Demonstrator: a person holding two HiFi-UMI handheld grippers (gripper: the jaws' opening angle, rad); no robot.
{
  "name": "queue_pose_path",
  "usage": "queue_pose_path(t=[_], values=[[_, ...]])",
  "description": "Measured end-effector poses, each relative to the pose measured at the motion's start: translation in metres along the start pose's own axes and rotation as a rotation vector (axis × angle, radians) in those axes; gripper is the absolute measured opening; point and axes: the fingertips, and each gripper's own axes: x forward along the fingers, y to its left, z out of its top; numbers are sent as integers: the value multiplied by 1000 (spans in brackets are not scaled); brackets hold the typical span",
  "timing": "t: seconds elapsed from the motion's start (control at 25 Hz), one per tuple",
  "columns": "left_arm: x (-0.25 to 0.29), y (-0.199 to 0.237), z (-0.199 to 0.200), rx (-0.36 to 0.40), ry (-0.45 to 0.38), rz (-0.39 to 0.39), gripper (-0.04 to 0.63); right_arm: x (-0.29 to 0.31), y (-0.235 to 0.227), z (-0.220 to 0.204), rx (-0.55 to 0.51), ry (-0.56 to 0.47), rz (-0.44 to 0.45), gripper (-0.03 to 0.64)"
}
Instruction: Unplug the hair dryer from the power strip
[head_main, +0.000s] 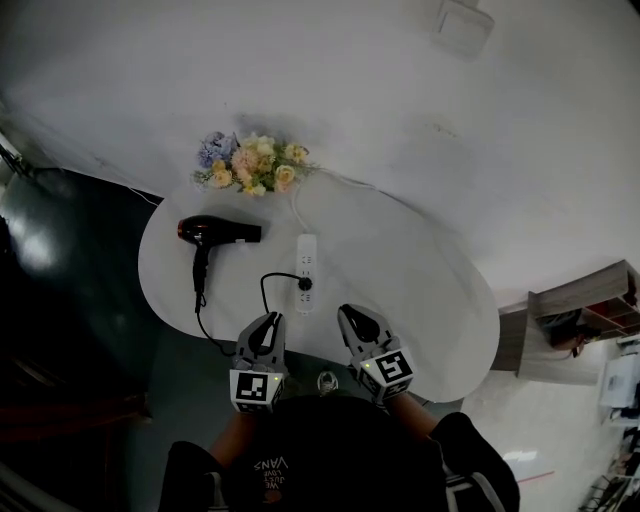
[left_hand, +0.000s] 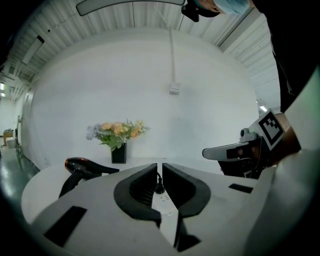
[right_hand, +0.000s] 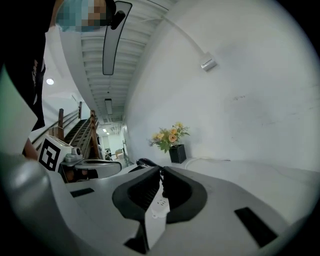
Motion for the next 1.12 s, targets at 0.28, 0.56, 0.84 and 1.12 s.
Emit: queue_pose_path(t=[0.28,0.56,0.84,1.12], values=[[36,-6,-29,-13,121,-97,119,12,-12,-4,11,2,-52,46],[71,-12,-64,-35,224,-123,270,23,-16,-4,0,19,-46,46],[96,-11,-104,13,414,-74,330,35,-23,-12,-42,50,4,46],[113,-13,-132,94,555,-58,331,45,-29,-15,-32,93,14,46]])
